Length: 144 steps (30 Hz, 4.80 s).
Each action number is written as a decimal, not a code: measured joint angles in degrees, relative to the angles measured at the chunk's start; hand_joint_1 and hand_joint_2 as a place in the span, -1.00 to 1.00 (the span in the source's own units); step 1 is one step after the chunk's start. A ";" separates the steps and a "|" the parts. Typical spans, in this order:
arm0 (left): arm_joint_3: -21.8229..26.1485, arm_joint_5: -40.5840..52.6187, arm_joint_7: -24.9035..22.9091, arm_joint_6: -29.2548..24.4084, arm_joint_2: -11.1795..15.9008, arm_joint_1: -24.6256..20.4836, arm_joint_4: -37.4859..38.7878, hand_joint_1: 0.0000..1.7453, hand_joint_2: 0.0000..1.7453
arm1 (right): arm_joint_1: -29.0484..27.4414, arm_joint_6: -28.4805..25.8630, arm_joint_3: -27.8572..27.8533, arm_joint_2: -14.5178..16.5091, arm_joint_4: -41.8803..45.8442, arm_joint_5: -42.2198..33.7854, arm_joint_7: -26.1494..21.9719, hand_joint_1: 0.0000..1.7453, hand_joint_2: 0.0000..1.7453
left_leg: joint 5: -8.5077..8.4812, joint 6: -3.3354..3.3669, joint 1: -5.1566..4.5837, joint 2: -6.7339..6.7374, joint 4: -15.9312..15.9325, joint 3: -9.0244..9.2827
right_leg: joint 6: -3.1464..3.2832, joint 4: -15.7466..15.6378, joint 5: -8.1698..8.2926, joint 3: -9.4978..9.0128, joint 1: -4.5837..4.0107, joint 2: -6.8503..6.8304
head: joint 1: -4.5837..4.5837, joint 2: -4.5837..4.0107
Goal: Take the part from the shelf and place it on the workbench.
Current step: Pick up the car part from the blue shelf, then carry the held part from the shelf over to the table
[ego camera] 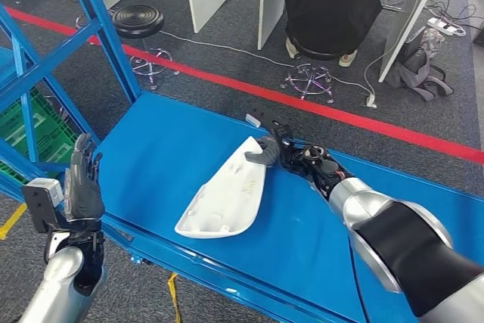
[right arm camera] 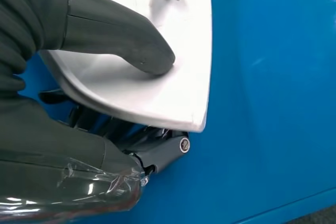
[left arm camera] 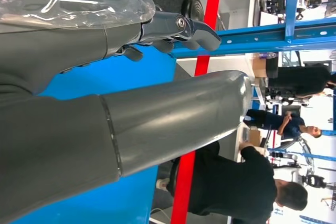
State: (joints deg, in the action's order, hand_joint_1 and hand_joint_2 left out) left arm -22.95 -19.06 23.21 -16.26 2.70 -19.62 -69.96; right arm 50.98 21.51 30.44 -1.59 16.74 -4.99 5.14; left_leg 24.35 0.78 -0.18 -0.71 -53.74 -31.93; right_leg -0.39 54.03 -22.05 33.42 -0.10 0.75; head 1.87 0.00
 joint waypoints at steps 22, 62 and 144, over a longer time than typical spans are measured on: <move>0.05 -0.31 0.70 -1.79 0.41 0.91 -0.06 -1.00 -1.00 | -1.63 0.41 -2.81 -0.78 -0.30 -11.91 -7.95 1.00 1.00 | 0.00 -0.01 0.00 -0.01 0.00 -0.05 | 0.00 0.00 0.00 0.02 0.00 0.00 | -0.02 0.00; 1.14 2.42 -1.22 -0.31 1.80 4.37 -5.25 -1.00 1.00 | -20.54 8.14 -7.85 -0.31 23.43 -47.24 -6.04 1.00 1.00 | 0.10 -0.14 0.01 -0.04 0.01 -0.06 | 0.00 0.01 -0.09 0.02 0.00 -0.04 | -0.03 0.00; 1.39 5.09 -0.16 3.49 1.34 3.34 -5.11 -1.00 1.00 | -13.40 6.74 -12.64 -4.57 49.65 -45.95 -4.25 1.00 1.00 | 0.10 -0.14 0.00 -0.02 0.01 -0.07 | 0.00 0.01 -0.08 0.06 0.00 0.00 | -0.05 0.00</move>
State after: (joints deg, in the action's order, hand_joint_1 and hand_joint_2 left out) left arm -21.56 -13.97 23.05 -12.77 4.04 -16.28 -75.08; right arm 37.59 28.24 17.80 -6.16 66.38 -50.94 0.89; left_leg 24.45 0.65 -0.18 -0.72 -53.73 -31.99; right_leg -0.39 54.04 -22.13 33.47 -0.09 0.75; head 1.82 0.00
